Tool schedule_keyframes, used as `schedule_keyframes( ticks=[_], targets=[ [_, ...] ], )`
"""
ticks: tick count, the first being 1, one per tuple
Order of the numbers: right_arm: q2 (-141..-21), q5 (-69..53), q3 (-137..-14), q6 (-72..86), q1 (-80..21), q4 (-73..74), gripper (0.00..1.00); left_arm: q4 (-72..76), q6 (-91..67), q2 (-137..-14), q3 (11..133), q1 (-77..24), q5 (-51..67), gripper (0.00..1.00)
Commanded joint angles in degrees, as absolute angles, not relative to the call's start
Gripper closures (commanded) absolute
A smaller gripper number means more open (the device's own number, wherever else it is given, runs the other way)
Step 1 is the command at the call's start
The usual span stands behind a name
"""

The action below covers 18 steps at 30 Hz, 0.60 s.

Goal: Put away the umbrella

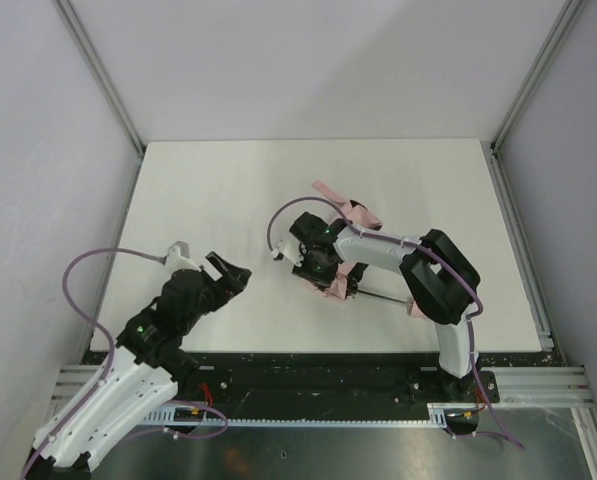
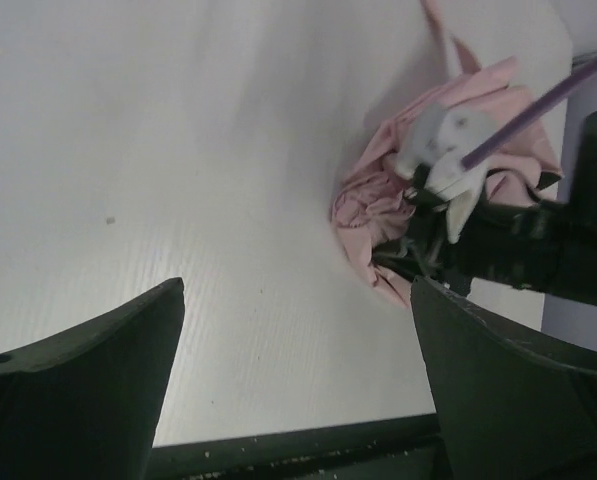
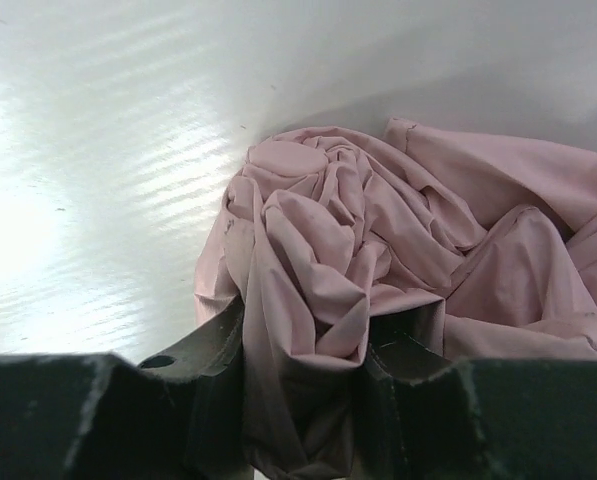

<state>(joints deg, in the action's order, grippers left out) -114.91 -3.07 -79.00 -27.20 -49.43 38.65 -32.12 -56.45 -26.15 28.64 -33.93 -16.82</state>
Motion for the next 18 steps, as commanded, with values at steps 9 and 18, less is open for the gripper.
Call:
schedule_keyframes(
  ticks=[9,18],
  targets=[
    [-124.43,-35.01,-75.15,-21.82,-45.99,38.90,1.00,4.83,-82.94,-50.52,15.72,-29.92,8.59,0.01],
    [-124.05,-35.43,-75.40,-21.26,-44.75,36.31,1.00,16.49,-91.62,-67.53,17.62,-31.87,11.23,0.01]
  ],
)
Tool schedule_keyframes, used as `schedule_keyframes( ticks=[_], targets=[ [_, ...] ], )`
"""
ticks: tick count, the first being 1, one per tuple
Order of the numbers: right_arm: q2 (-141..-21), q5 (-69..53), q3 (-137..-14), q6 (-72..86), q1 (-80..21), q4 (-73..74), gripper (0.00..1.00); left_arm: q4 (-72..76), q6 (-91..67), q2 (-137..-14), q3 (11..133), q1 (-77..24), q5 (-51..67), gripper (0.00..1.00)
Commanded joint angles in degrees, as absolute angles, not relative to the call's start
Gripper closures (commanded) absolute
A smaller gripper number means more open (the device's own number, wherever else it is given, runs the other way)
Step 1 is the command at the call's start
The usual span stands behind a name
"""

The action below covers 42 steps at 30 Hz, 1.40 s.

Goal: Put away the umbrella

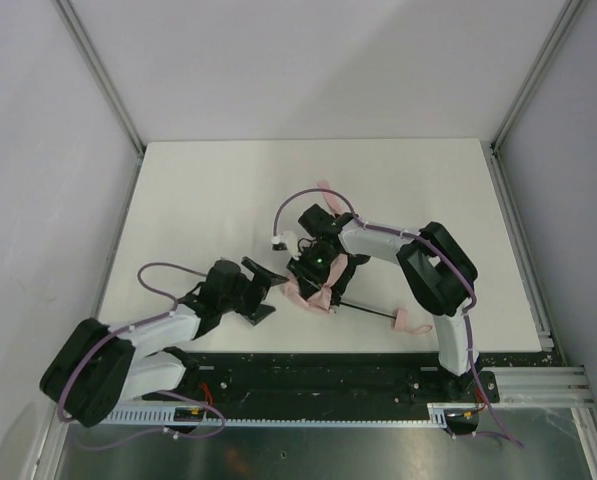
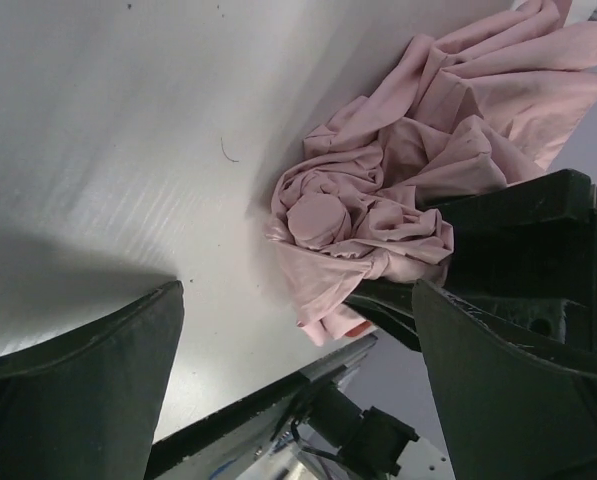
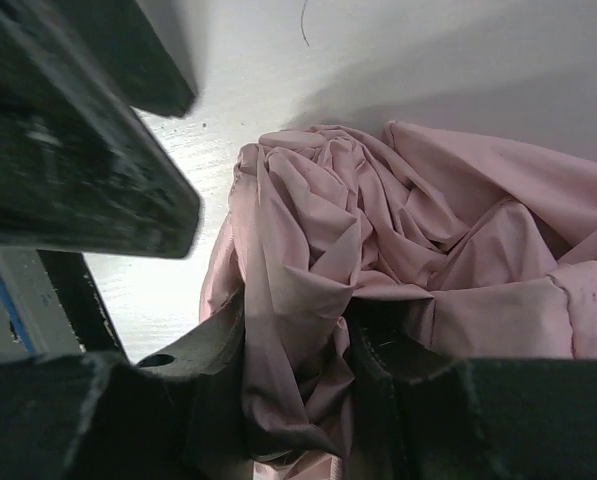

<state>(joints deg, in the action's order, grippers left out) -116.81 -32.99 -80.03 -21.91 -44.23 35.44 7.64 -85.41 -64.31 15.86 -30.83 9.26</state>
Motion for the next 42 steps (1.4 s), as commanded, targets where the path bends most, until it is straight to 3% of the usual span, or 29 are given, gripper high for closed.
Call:
schedule_keyframes(
  ticks=[1,14,17,27,31,39,42],
  targets=[
    [-123.94,-35.34,-75.36,-21.31,-44.66,36.08,1.00,17.16,-92.43,-68.31,17.65,-32.33,10.80,0.01],
    [-122.93,-36.06,-75.03,-22.14,-44.38,34.06,1.00,24.18,-98.50,-83.52,21.07,-35.81,5.99,0.01],
    [-122.09,-36.24,-74.75,-22.49,-44.57,33.88,1.00,26.26,-98.92,-86.97,21.23,-36.23,4.07,0.04],
    [-119.53,-32.32,-73.39,-23.07,-47.48,31.17,1.00,27.61,-92.96,-93.62,21.12,-37.10,0.85,0.46],
    [-118.82,-31.48,-72.98,-22.39,-48.30,29.46,0.99,27.65,-91.48,-93.20,19.39,-37.09,0.25,0.59],
    [-111.14,-26.10,-71.13,-13.03,-46.49,25.62,0.33,27.63,-89.57,-92.76,19.04,-37.08,-0.50,0.78],
    [-105.41,-19.72,-69.57,-9.14,-47.32,25.30,0.18,27.42,-89.61,-92.38,18.93,-37.03,1.53,0.82]
  ],
)
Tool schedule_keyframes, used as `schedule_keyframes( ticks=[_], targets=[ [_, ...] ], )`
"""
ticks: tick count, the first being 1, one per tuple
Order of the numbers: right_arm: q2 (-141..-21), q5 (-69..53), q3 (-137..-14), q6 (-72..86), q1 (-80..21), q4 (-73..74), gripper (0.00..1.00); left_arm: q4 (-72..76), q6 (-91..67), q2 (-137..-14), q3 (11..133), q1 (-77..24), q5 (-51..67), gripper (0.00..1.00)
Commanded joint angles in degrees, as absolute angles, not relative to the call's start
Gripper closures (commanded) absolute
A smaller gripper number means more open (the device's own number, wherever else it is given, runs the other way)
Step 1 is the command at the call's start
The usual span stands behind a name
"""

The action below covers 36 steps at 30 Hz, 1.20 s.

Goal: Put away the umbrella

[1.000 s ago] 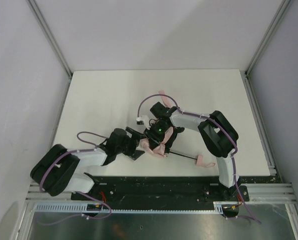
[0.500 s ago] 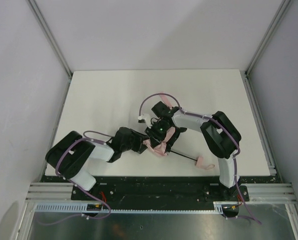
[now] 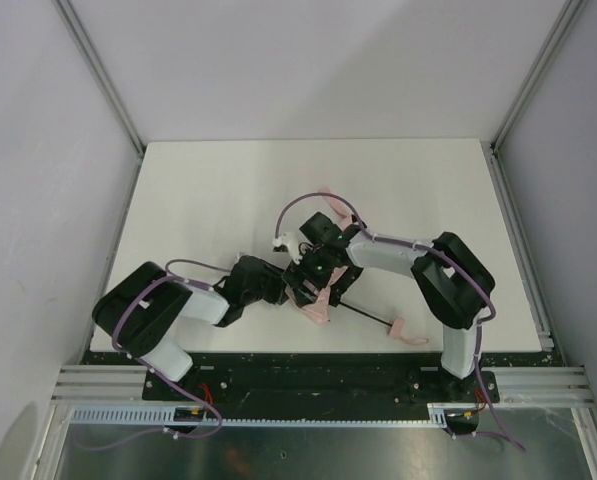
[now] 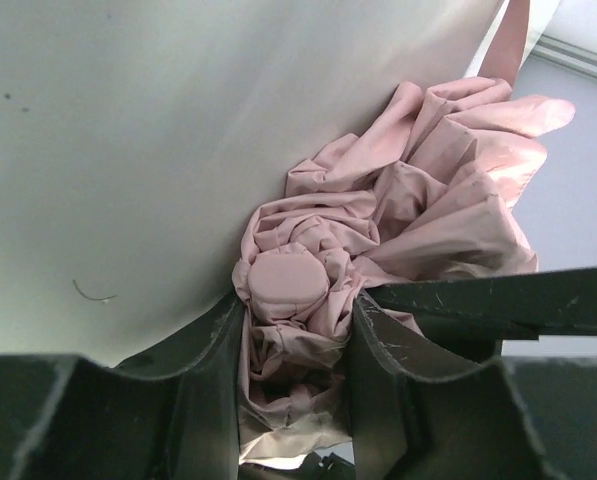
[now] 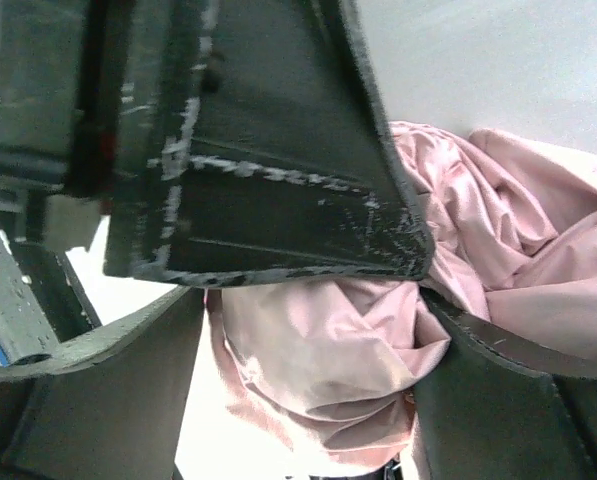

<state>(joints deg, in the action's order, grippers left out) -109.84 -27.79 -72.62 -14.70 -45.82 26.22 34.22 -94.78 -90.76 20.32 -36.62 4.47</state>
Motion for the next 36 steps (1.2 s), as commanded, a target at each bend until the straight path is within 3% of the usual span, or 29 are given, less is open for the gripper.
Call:
schedule_keyframes(
  ticks=[1,6,11,17,24,27,36],
  targets=[
    [-103.11,-17.59,-68.75,-8.18,-47.92,25.17,0.16,27.29,-89.67,-92.20,18.91,-37.06,1.95,0.82],
    [-90.95,-3.55,-62.86,-4.49,-52.76,24.03,0.07,26.62,-89.70,-91.10,18.97,-37.01,4.00,0.88],
    [-82.53,18.88,-53.87,-4.02,-63.63,15.66,0.04,22.62,-89.87,-89.70,19.96,-36.64,5.93,0.98],
    [-88.63,35.65,-51.01,-8.92,-74.79,6.27,0.03,5.76,-89.07,-88.00,25.86,-35.81,7.53,1.00],
    [-100.28,44.56,-53.80,-12.01,-74.43,0.82,0.05,2.14,-89.35,-87.41,27.51,-35.25,10.14,1.00],
    [-105.47,46.02,-55.24,-12.89,-73.28,-0.69,0.13,1.63,-89.81,-87.25,27.63,-35.25,11.20,1.00],
    [-110.50,32.86,-56.46,-8.13,-66.48,4.83,0.67,1.21,-86.41,-88.85,29.31,-33.89,14.43,1.00]
  ],
)
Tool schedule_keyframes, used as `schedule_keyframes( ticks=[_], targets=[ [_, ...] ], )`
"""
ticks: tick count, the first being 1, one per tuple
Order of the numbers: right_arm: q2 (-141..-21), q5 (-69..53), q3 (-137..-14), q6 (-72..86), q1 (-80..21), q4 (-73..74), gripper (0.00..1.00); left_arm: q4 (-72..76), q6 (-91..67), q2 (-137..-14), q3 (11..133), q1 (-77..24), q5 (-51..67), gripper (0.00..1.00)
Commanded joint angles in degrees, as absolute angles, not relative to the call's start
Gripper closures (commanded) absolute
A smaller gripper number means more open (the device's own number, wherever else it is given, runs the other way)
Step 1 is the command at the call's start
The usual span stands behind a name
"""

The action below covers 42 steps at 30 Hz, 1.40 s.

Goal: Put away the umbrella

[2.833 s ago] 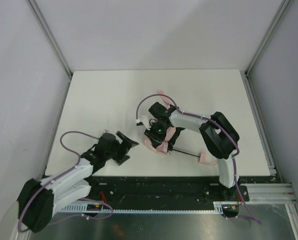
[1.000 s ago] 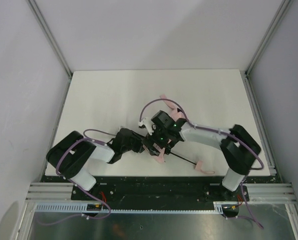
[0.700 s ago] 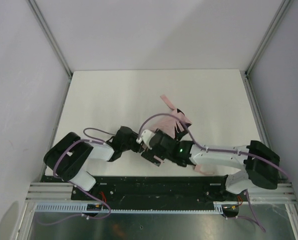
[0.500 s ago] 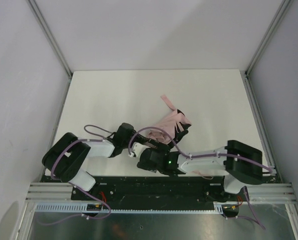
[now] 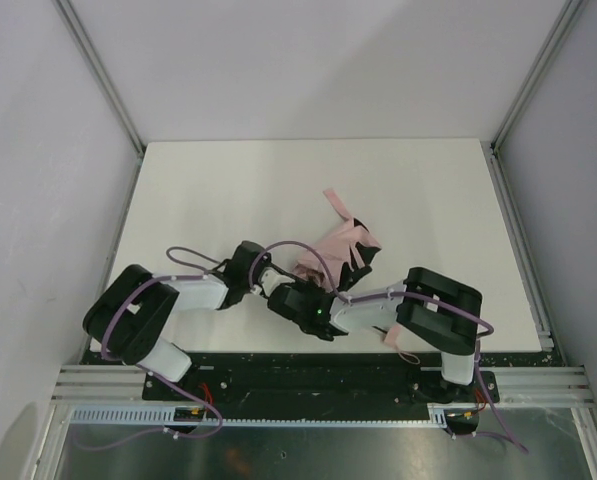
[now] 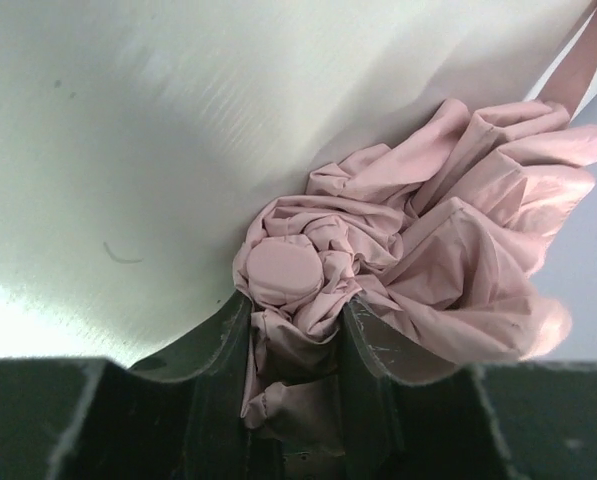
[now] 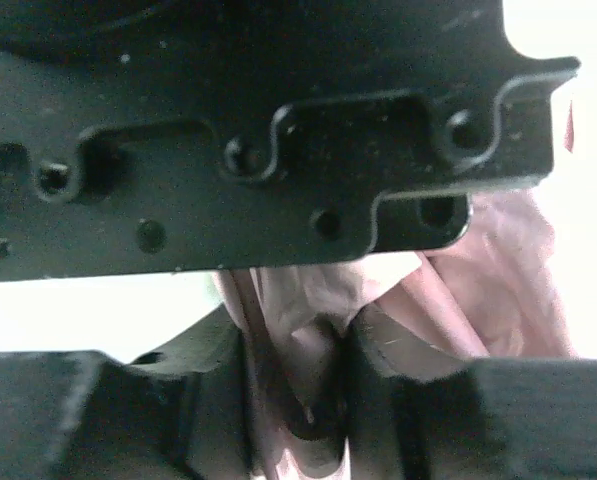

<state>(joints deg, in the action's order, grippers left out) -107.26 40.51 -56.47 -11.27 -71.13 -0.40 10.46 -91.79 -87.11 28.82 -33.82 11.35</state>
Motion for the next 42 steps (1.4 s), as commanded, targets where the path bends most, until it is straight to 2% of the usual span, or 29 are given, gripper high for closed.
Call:
schedule_keyframes(
  ticks=[1,3,5,13,16,17,25,32,42],
  targets=[
    [-110.53,29.48,-56.57,-7.27,-65.36,5.75,0.71,1.22,-85.75,-89.29,29.64,-33.78,14.73,1.00],
    [-110.65,23.13,-57.06,-4.94,-63.05,8.29,0.88,1.27,-84.59,-89.85,30.13,-33.47,14.78,0.97],
    [-110.76,15.52,-57.37,-3.72,-60.92,10.47,0.97,1.44,-83.72,-89.94,30.45,-33.11,14.68,0.88],
    [-113.64,-5.55,-57.39,-2.47,-55.70,12.76,1.00,2.36,-78.35,-85.22,30.48,-29.52,13.51,0.32],
    [-114.47,-13.70,-57.28,-1.74,-53.20,12.24,1.00,3.29,-76.05,-81.43,28.30,-25.97,14.75,0.08],
    [-114.67,-16.34,-57.25,-1.48,-52.31,12.01,1.00,3.67,-75.34,-80.00,27.29,-24.63,15.29,0.04],
    [-116.74,-33.11,-57.84,0.47,-46.17,10.91,1.00,4.26,-71.74,-67.92,20.89,-17.62,17.83,0.01],
    [-121.17,-43.49,-58.90,7.04,-43.45,7.19,1.00,8.11,-77.01,-67.52,18.32,-18.75,22.86,0.01],
    [-123.96,-50.74,-59.23,15.94,-40.24,1.37,1.00,9.81,-87.93,-70.55,17.69,-25.52,12.00,0.01]
  ],
)
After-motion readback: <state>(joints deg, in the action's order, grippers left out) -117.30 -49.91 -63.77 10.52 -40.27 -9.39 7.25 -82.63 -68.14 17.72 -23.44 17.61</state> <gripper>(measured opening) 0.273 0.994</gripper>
